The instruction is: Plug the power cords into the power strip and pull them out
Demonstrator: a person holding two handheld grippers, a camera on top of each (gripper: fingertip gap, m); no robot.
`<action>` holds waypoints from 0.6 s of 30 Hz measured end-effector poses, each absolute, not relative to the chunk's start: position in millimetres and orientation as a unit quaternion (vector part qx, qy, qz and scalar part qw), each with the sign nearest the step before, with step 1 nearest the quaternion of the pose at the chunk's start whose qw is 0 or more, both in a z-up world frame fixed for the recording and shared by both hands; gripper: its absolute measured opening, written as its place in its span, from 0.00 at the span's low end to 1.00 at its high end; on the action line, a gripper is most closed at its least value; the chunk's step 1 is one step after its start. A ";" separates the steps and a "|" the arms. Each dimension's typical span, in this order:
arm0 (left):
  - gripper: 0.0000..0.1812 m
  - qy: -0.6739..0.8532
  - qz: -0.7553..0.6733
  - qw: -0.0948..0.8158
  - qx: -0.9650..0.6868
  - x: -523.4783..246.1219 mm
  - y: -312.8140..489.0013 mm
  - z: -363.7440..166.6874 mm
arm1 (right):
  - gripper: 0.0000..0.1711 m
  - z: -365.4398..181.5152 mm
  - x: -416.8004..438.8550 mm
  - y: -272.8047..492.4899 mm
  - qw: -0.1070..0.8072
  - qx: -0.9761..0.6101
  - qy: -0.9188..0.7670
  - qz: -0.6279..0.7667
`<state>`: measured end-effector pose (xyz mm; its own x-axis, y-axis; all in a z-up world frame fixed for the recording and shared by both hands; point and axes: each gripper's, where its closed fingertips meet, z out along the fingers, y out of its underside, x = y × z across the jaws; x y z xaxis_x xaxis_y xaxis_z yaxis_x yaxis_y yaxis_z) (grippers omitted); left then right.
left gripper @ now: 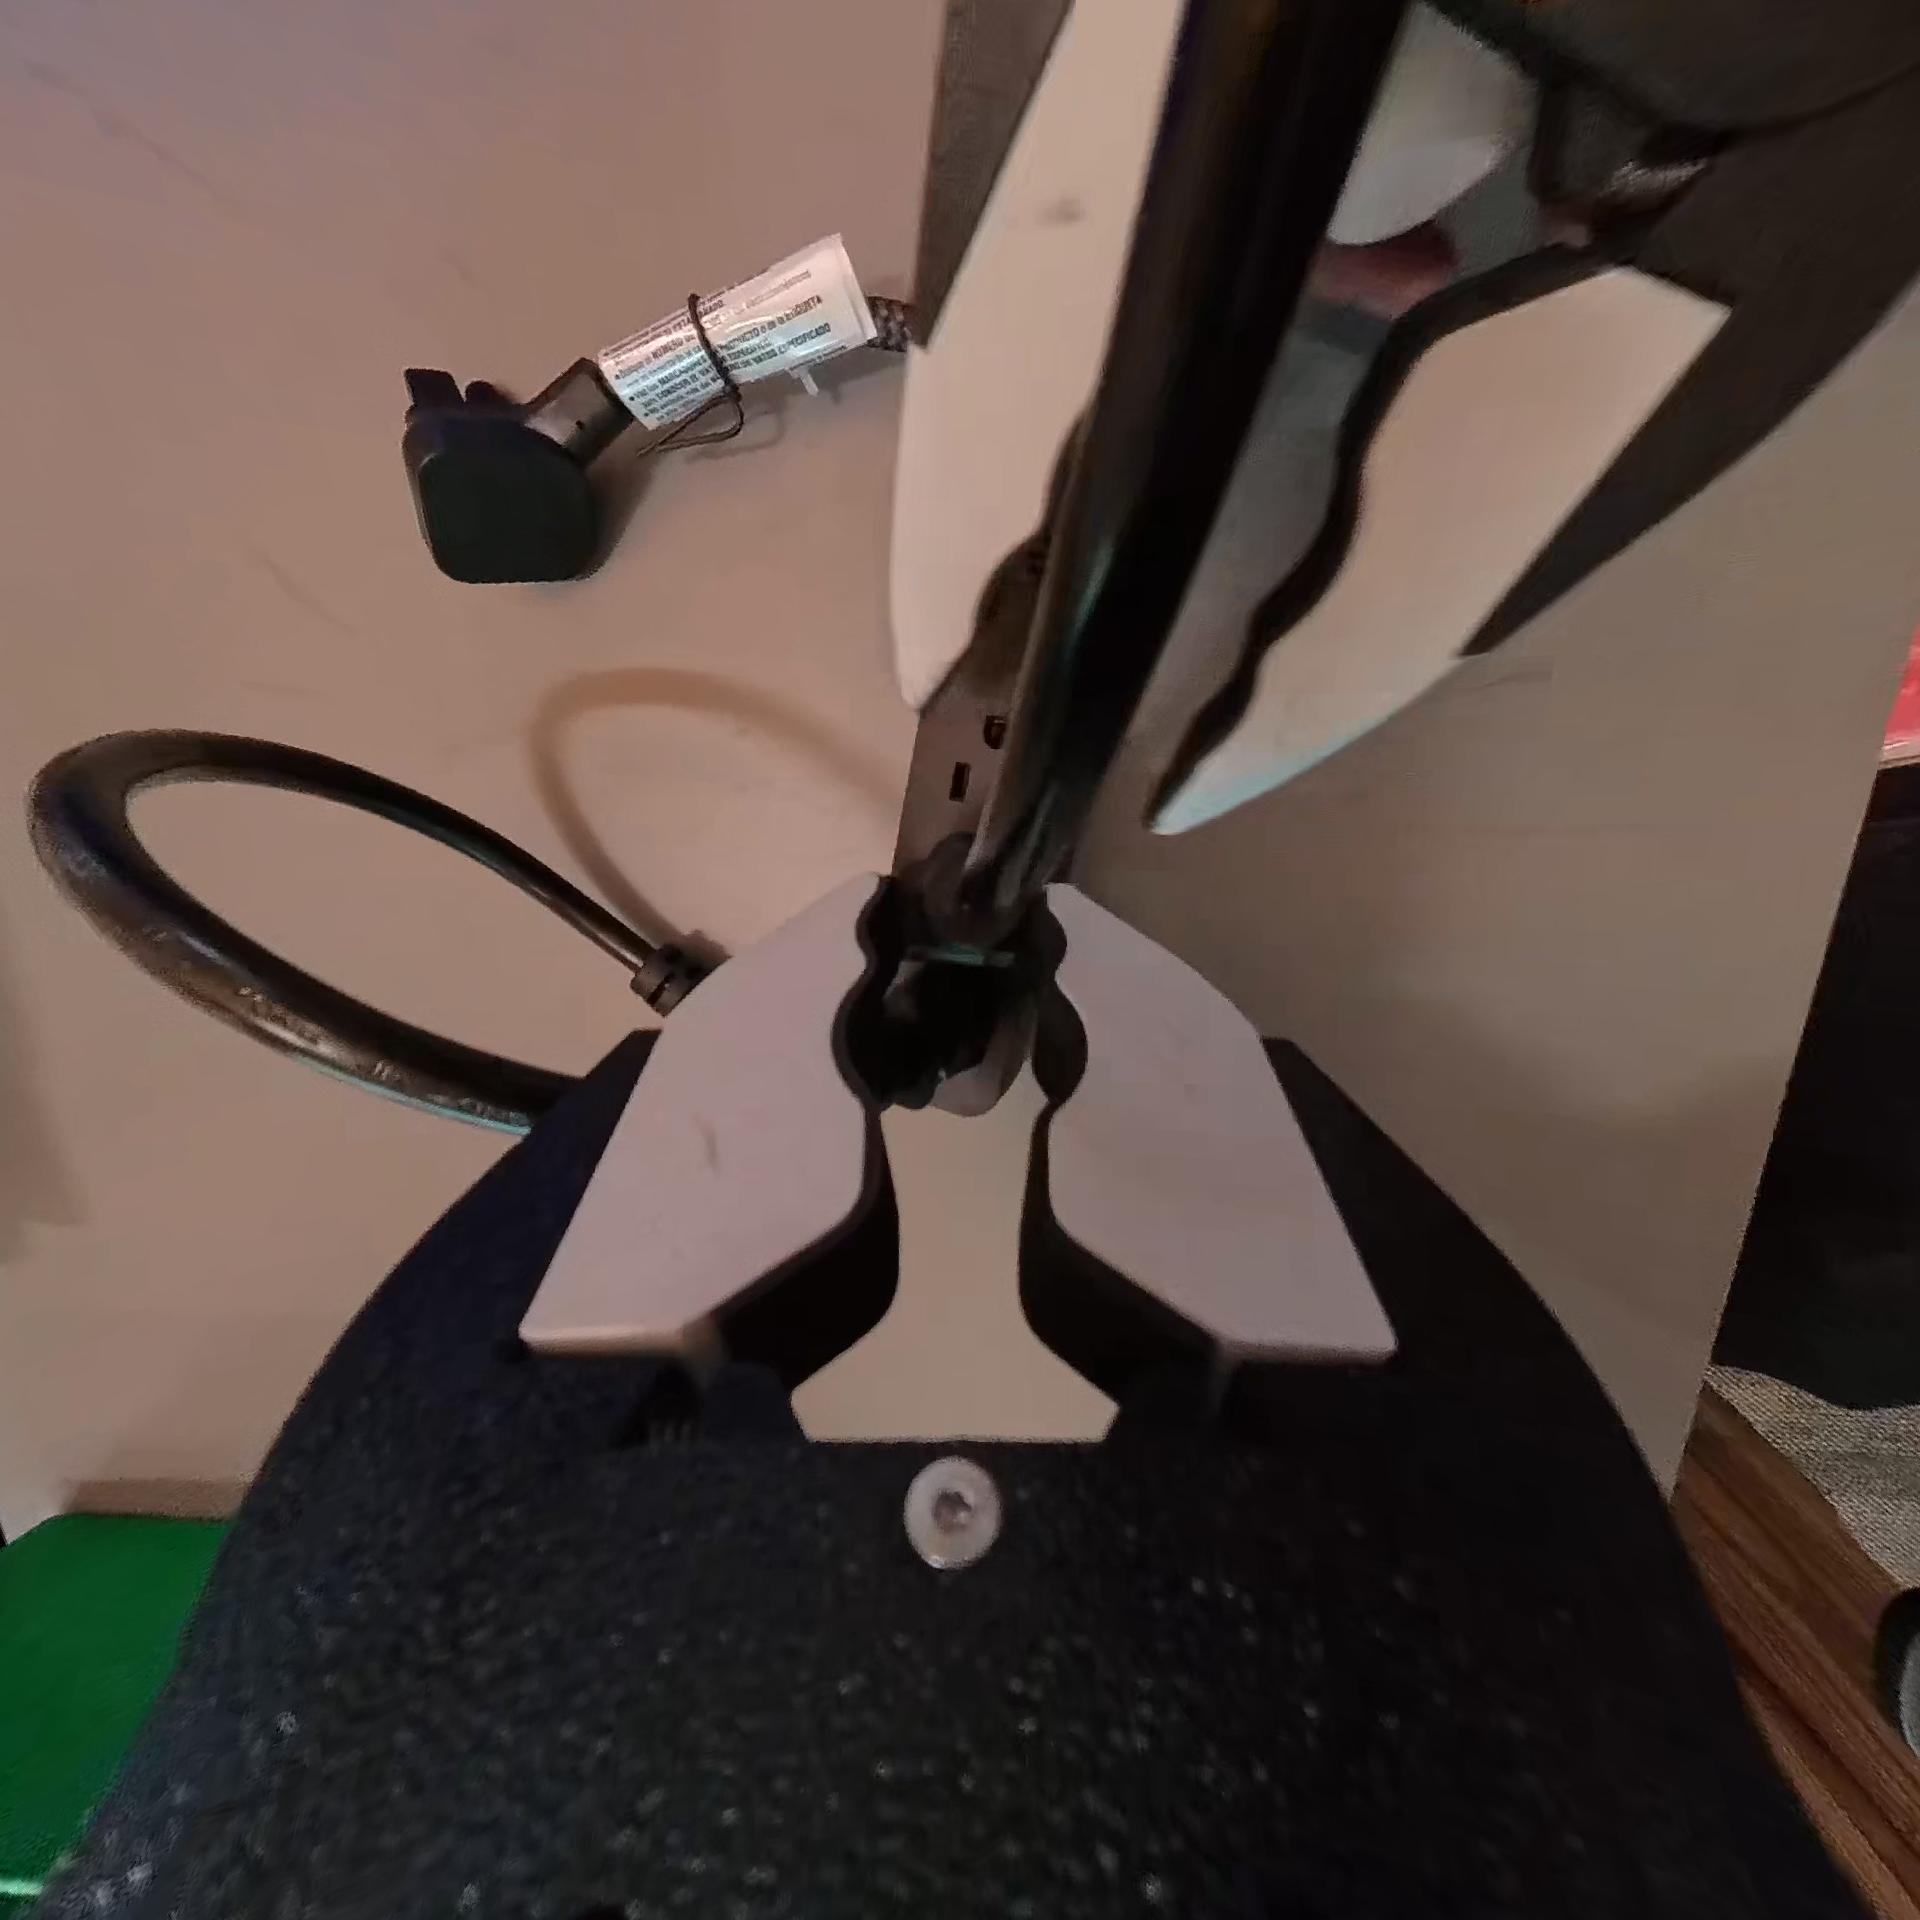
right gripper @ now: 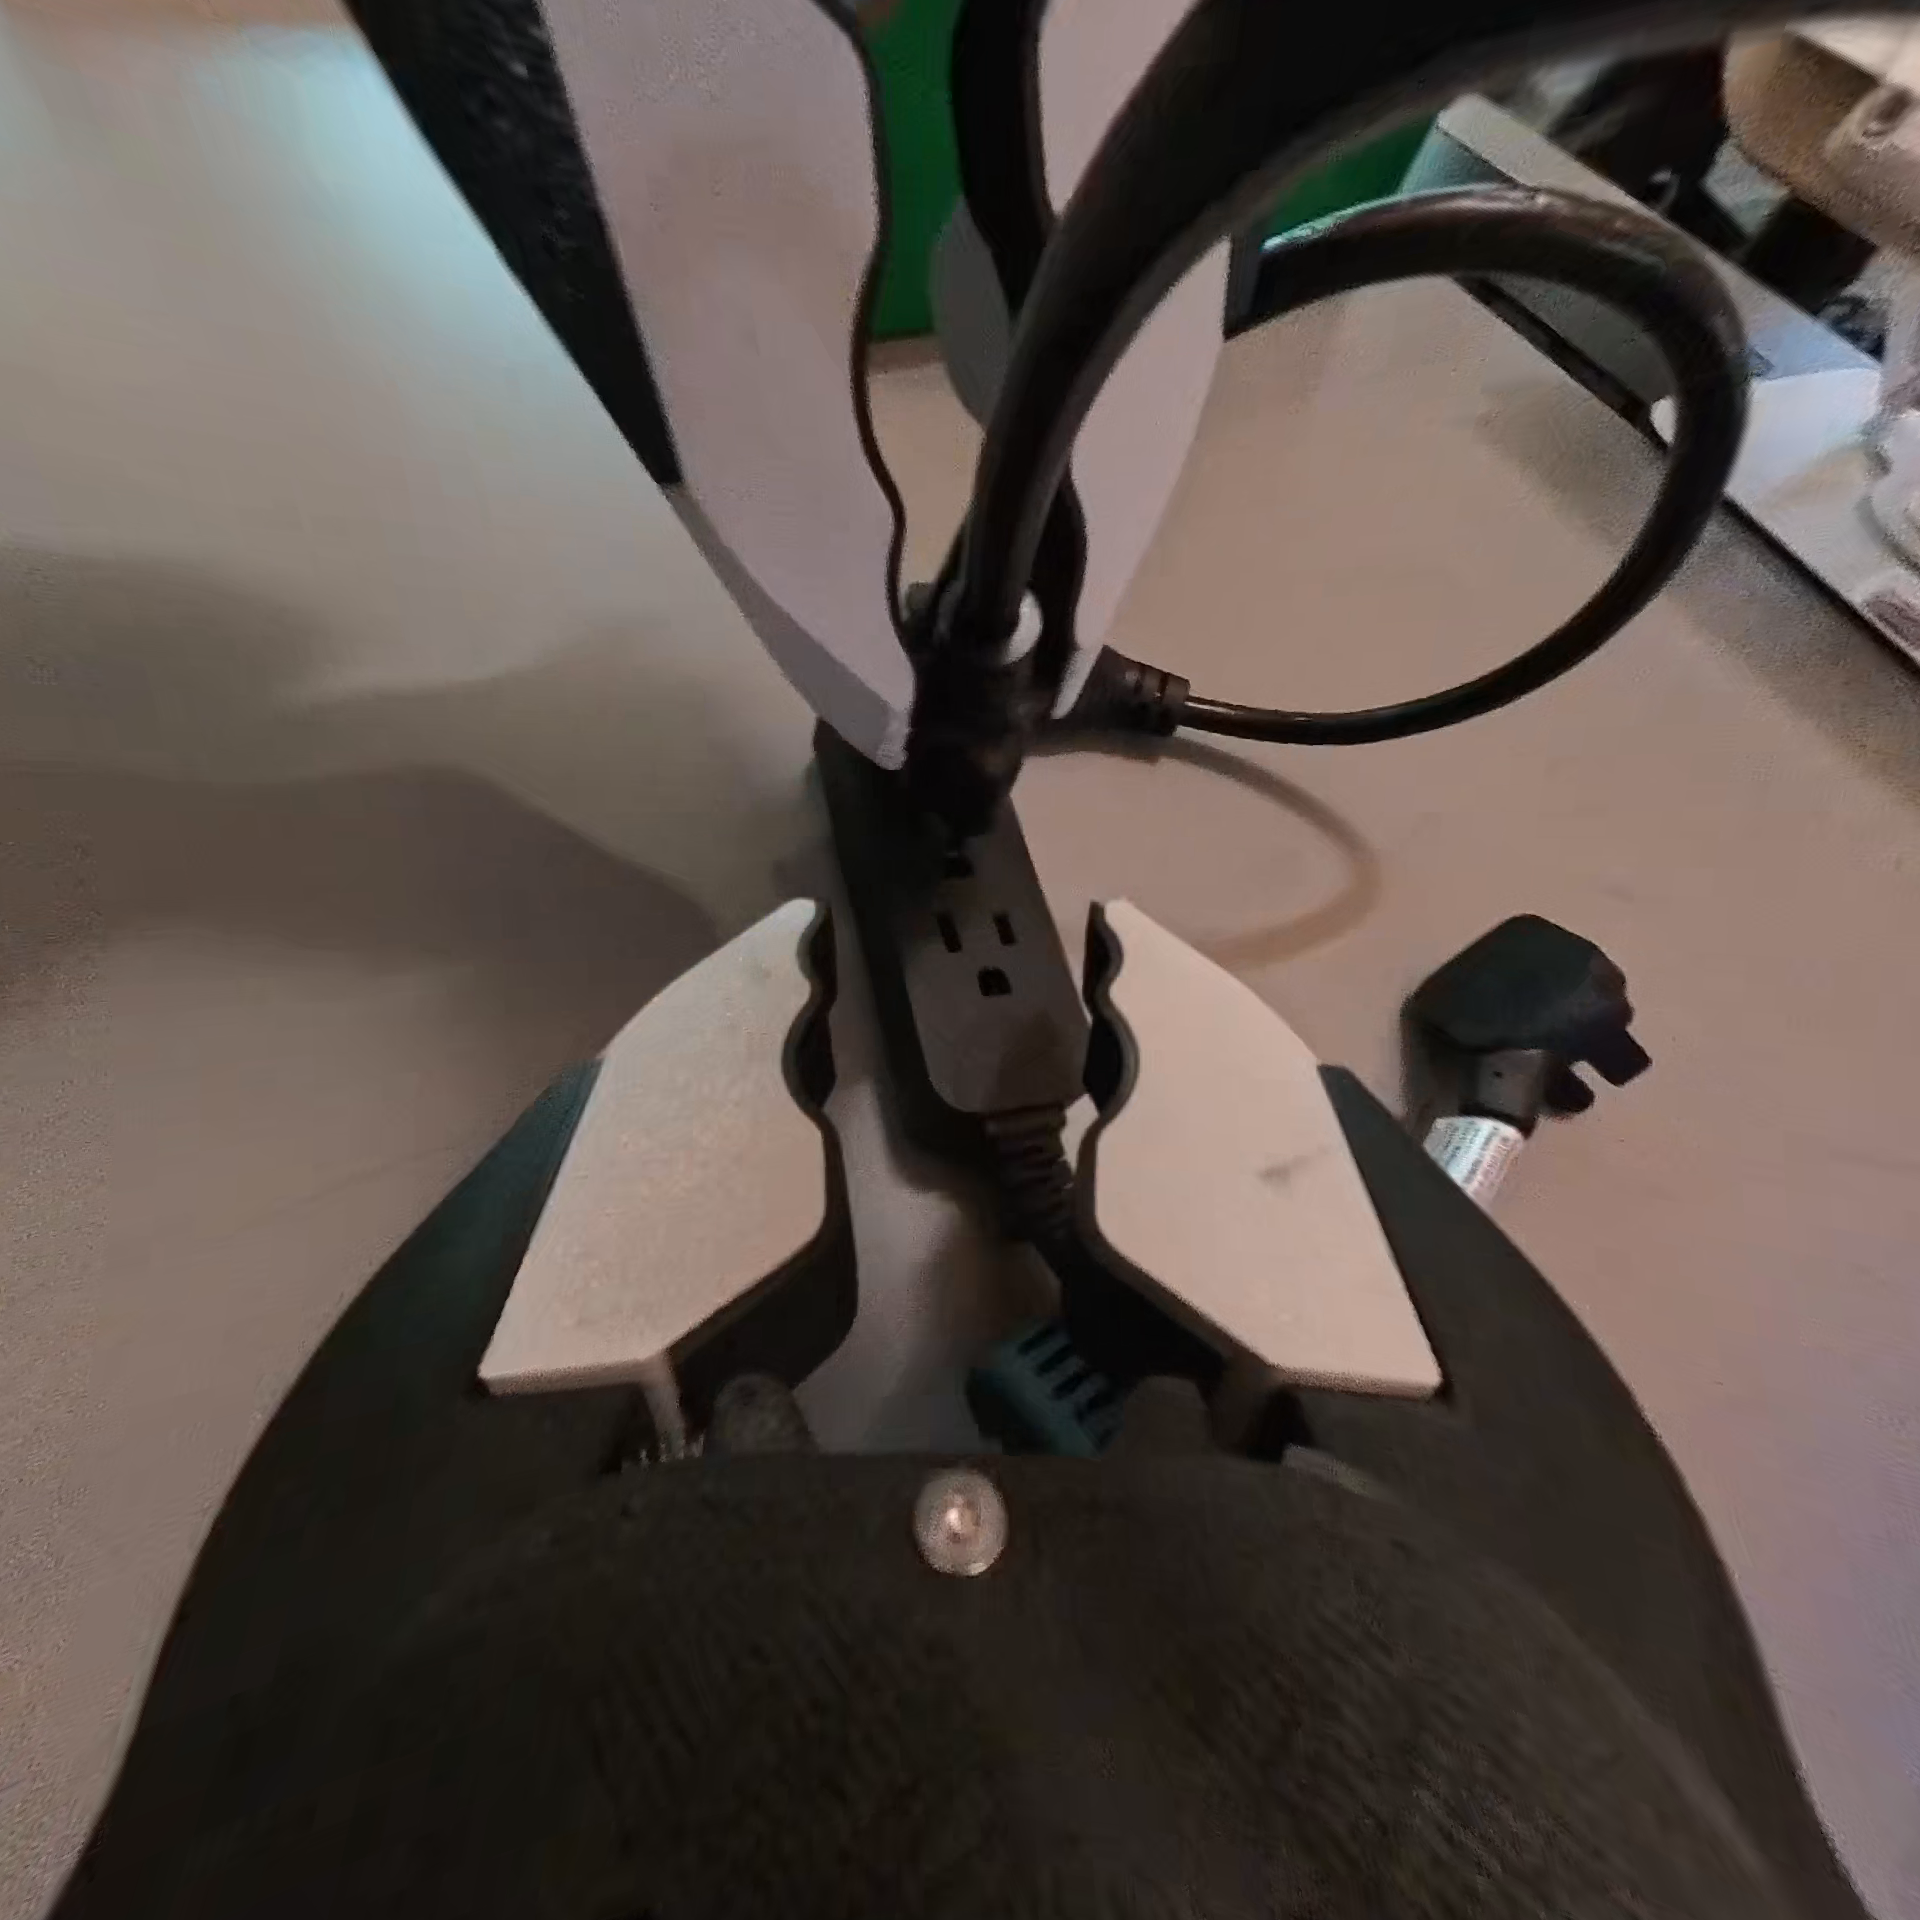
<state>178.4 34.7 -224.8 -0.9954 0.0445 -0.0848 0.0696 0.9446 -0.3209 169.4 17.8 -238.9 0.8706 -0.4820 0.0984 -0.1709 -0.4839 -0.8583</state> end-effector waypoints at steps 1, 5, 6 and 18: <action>0.13 0.986 -0.163 0.036 0.028 178.6 34.7 -224.8 | 0.24 -240.2 174.5 16.0 0.459 -0.847 0.207 -0.174; 0.13 0.986 -0.161 0.038 0.023 178.9 34.8 -224.8 | 0.17 -245.2 158.1 31.7 0.454 -0.857 0.227 -0.093; 0.13 0.986 -0.162 0.036 0.020 178.9 34.8 -224.8 | 0.17 -245.1 157.6 35.1 0.457 -0.852 0.235 -0.094; 0.13 0.975 -0.221 0.026 0.017 174.1 28.5 -227.2 | 0.35 -268.5 169.4 29.7 0.400 -0.871 0.235 -0.164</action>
<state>174.1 28.5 -227.2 -0.9980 0.0221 -0.0592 0.0455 0.9018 -0.4298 169.4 29.7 -268.5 0.8359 -0.5400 0.0981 -0.2775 -0.5700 -0.7733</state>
